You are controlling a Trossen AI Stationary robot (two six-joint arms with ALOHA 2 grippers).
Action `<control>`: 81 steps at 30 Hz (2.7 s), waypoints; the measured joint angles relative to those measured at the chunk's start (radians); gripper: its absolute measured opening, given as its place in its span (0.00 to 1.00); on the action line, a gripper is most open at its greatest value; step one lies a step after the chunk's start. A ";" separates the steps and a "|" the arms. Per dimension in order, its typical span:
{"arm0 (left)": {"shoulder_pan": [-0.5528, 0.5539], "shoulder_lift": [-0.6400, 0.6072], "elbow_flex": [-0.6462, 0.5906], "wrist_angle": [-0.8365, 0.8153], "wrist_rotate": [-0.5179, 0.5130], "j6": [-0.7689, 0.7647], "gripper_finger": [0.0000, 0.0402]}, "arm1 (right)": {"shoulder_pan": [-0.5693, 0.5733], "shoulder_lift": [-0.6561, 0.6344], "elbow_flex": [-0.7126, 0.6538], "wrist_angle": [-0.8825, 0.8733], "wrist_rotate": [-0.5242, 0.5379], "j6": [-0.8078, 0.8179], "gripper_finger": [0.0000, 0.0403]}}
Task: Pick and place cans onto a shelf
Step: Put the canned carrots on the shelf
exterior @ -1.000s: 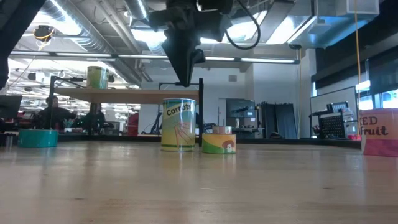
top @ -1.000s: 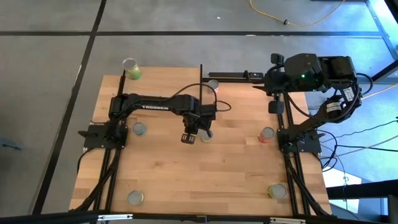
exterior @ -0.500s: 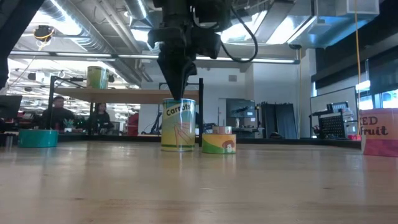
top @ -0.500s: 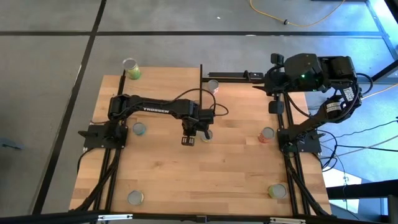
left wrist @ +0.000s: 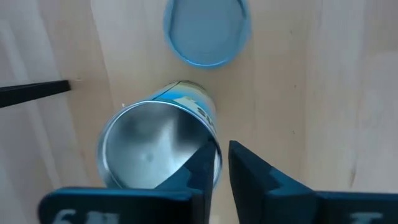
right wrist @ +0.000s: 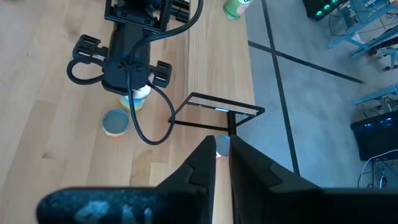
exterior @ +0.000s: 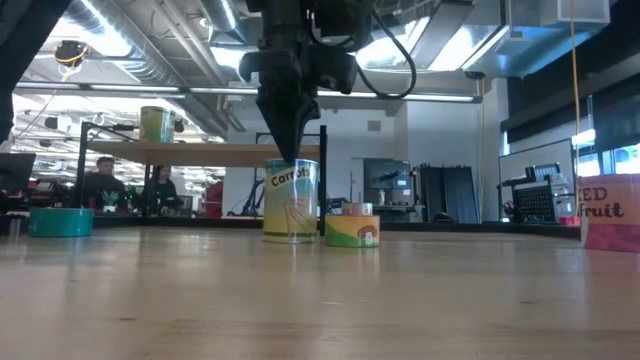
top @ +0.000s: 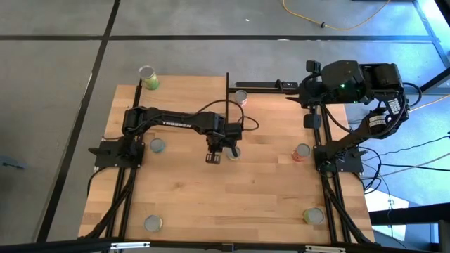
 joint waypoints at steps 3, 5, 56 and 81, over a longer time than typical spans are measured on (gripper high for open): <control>0.005 0.000 0.000 0.002 -0.004 0.000 0.02 | 0.000 0.000 0.000 0.000 0.000 0.000 0.12; 0.008 0.000 0.000 0.002 -0.007 0.000 0.01 | 0.000 0.000 0.000 0.000 0.000 0.001 0.12; 0.068 -0.097 0.645 -0.456 -0.272 -0.287 0.00 | 0.000 0.001 0.000 0.000 -0.001 0.008 0.12; 0.400 -0.097 0.434 -0.454 -0.167 -0.247 0.00 | 0.000 0.001 0.000 0.000 -0.008 0.007 0.12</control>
